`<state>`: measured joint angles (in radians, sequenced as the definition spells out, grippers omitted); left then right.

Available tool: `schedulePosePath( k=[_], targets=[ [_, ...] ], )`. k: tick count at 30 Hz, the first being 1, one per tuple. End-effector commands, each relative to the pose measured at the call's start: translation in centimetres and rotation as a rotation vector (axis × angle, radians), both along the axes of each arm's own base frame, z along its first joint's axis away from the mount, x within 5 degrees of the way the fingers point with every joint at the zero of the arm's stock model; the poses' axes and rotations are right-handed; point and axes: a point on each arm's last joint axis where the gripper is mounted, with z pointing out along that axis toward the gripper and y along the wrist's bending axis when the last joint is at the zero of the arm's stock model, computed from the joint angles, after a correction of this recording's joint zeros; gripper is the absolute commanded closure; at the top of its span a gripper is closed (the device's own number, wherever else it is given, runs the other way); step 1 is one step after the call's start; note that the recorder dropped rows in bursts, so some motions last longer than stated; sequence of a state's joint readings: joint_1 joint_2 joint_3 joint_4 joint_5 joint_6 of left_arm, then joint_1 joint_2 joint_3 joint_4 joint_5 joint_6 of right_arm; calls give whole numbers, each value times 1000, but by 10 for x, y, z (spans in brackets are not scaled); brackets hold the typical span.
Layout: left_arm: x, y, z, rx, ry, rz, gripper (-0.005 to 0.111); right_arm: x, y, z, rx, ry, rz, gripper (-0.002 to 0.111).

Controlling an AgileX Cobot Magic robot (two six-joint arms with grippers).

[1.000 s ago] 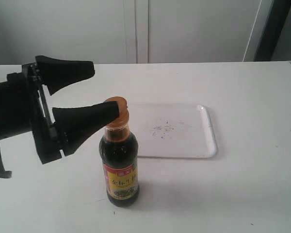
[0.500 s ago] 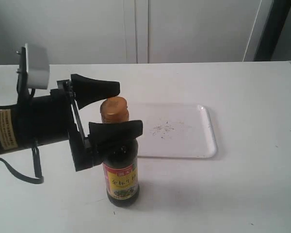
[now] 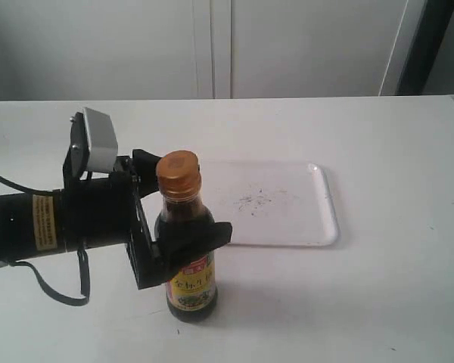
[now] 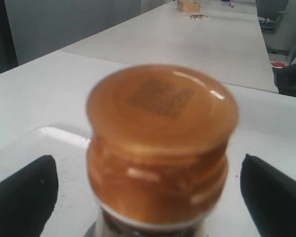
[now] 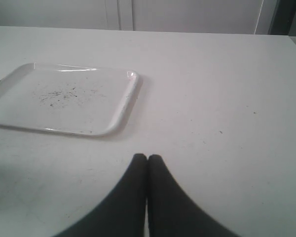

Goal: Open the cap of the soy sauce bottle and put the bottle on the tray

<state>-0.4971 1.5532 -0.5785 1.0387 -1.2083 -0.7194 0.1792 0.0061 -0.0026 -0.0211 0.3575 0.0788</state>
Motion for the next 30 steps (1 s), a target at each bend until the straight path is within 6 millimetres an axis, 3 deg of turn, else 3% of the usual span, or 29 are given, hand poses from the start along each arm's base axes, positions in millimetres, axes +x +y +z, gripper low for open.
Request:
schedulePosePath(
  k=[1, 19, 25, 30],
  targets=[
    [3, -3, -9, 11, 2, -8, 6, 0, 0, 0, 4, -10, -1, 108],
    [9, -7, -45, 97, 35, -23, 9, 0, 0, 0, 4, -10, -1, 108],
    [9, -7, -45, 108, 12, -38, 37, 0, 0, 0, 4, -10, -1, 108],
    [7, -7, -46, 121, -11, -58, 78, 0, 0, 0, 4, -10, -1, 108]
  ],
)
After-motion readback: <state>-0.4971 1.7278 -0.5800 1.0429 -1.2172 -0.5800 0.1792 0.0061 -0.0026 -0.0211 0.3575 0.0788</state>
